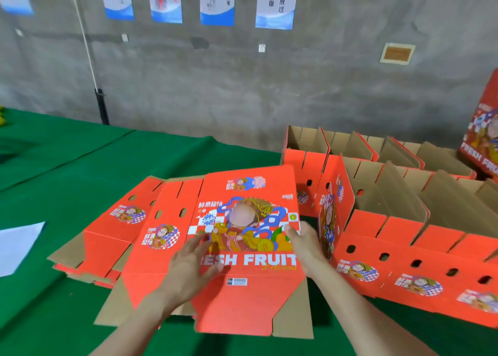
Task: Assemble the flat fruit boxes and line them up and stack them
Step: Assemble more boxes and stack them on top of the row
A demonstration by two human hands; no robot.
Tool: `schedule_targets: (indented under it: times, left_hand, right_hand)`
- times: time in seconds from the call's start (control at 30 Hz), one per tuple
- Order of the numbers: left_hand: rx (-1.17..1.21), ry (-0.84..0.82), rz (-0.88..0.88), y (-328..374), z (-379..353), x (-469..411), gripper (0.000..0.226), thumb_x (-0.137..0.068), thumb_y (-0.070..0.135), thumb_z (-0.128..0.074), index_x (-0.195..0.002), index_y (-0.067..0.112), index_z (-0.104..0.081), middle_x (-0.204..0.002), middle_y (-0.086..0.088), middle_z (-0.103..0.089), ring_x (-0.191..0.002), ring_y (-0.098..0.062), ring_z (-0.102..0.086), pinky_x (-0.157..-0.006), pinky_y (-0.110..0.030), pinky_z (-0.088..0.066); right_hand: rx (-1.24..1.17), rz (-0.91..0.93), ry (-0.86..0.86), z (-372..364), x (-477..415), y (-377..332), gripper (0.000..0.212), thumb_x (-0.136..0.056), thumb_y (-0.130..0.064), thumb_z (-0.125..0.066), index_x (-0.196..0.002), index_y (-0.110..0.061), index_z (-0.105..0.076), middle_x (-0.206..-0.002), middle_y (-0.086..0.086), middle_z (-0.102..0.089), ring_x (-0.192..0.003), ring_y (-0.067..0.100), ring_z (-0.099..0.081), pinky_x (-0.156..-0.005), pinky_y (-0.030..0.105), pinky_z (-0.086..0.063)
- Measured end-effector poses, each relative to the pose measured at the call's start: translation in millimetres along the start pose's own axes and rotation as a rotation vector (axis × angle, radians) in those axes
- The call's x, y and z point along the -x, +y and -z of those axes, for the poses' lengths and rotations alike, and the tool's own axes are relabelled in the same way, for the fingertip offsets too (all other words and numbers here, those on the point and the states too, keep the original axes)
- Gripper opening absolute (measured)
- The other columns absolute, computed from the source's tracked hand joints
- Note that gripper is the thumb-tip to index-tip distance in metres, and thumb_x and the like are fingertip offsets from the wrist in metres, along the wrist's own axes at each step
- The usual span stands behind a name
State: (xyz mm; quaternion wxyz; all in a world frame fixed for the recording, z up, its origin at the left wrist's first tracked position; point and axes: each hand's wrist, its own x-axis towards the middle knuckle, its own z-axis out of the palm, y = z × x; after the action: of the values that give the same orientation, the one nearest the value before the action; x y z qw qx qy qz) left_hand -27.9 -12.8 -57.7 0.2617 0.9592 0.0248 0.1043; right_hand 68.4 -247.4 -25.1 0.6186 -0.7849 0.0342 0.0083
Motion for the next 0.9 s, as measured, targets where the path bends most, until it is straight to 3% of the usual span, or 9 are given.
schedule_targets:
  times: [0.27, 0.4, 0.5, 0.6, 0.67, 0.73, 0.77, 0.83, 0.9]
  left_hand:
    - [0.097, 0.192, 0.205, -19.7, 56.4, -10.4, 0.07, -0.084, 0.039, -0.068, -0.142, 0.01, -0.041, -0.153, -0.018, -0.026, -0.143, -0.029, -0.023, -0.116, -0.037, -0.021]
    - [-0.026, -0.175, -0.156, 12.5, 71.5, 12.6, 0.128, -0.049, 0.095, -0.045, -0.15, 0.029, -0.002, -0.156, 0.011, 0.006, -0.147, -0.011, 0.003, -0.12, -0.044, -0.001]
    - [-0.232, -0.289, -0.441, 41.5, 84.5, 26.0, 0.129, -0.052, 0.084, -0.061, -0.143, 0.037, 0.017, -0.151, 0.02, 0.017, -0.143, -0.001, 0.015, -0.117, -0.033, 0.007]
    - [-0.228, -0.298, -0.55, 65.8, 114.6, 26.7, 0.114, -0.062, 0.063, -0.075, -0.149, 0.038, -0.007, -0.149, 0.023, -0.006, -0.141, 0.007, -0.005, -0.116, -0.017, -0.008]
    - [-0.175, -0.248, -0.596, 78.4, 133.6, 21.9, 0.075, -0.072, 0.047, -0.072, -0.141, 0.033, -0.044, -0.142, 0.02, -0.04, -0.131, 0.004, -0.038, -0.108, -0.015, -0.031]
    - [-0.172, -0.126, -0.648, 92.3, 145.9, 16.9, 0.037, -0.081, 0.039, -0.055, -0.112, 0.024, -0.067, -0.112, 0.007, -0.068, -0.104, -0.013, -0.063, -0.087, -0.028, -0.048]
    - [-0.153, -0.061, -0.664, 99.6, 149.0, 13.7, 0.031, -0.085, 0.038, -0.049, -0.099, 0.018, -0.068, -0.094, 0.001, -0.07, -0.088, -0.019, -0.064, -0.076, -0.032, -0.048]
    - [-0.084, 0.09, -0.683, 113.8, 150.5, 3.2, 0.031, -0.091, 0.036, -0.044, -0.081, 0.012, -0.061, -0.069, -0.002, -0.06, -0.066, -0.024, -0.055, -0.061, -0.032, -0.041]
    - [-0.046, 0.229, -0.689, 128.6, 153.1, -11.0, 0.032, -0.093, 0.036, -0.04, -0.079, 0.012, -0.057, -0.066, -0.003, -0.057, -0.065, -0.029, -0.054, -0.059, -0.033, -0.039]
  right_hand:
    - [-0.003, 0.188, 0.014, 32.2, 6.7, -65.9, 0.009, -0.097, -0.014, -0.051, -0.099, -0.01, -0.06, -0.087, 0.004, -0.064, -0.068, 0.012, -0.059, -0.054, 0.02, -0.047]
    - [-0.064, 0.034, 0.001, 46.6, 5.5, -77.8, 0.015, -0.098, -0.012, -0.051, -0.103, -0.006, -0.064, -0.086, 0.009, -0.066, -0.068, 0.018, -0.061, -0.058, 0.026, -0.048]
    - [-0.045, -0.102, -0.02, 58.3, 6.8, -76.3, 0.022, -0.096, -0.009, -0.055, -0.114, 0.002, -0.06, -0.075, 0.006, -0.061, -0.063, 0.017, -0.058, -0.047, 0.021, -0.044]
    - [0.083, -0.215, -0.006, 65.1, 11.8, -72.2, 0.041, -0.093, -0.012, -0.061, -0.129, 0.005, -0.048, -0.095, 0.012, -0.064, -0.079, 0.022, -0.062, -0.049, 0.014, -0.044]
    - [0.192, -0.252, -0.006, 67.5, 8.0, -70.9, 0.055, -0.096, -0.02, -0.058, -0.139, 0.006, -0.037, -0.137, 0.019, -0.05, -0.12, 0.029, -0.052, -0.073, 0.021, -0.048]
    - [0.248, -0.344, -0.029, 72.4, 10.0, -75.0, 0.057, -0.101, -0.033, -0.045, -0.144, 0.002, -0.032, -0.151, 0.016, -0.033, -0.136, 0.027, -0.038, -0.097, 0.027, -0.038]
    - [0.263, -0.354, -0.032, 76.2, 10.8, -74.6, 0.052, -0.102, -0.034, -0.041, -0.139, 0.003, -0.039, -0.145, 0.018, -0.041, -0.13, 0.028, -0.045, -0.095, 0.027, -0.04]
    - [0.292, -0.331, -0.186, 82.3, 24.0, -77.0, 0.029, -0.101, -0.018, -0.043, -0.105, 0.007, -0.057, -0.098, 0.023, -0.063, -0.077, 0.027, -0.067, -0.056, 0.026, -0.052]
    - [-0.01, -0.333, -0.163, 88.7, 30.7, -71.8, 0.029, -0.1, -0.013, -0.038, -0.091, 0.008, -0.055, -0.073, 0.023, -0.059, -0.039, 0.019, -0.055, -0.031, 0.017, -0.039]
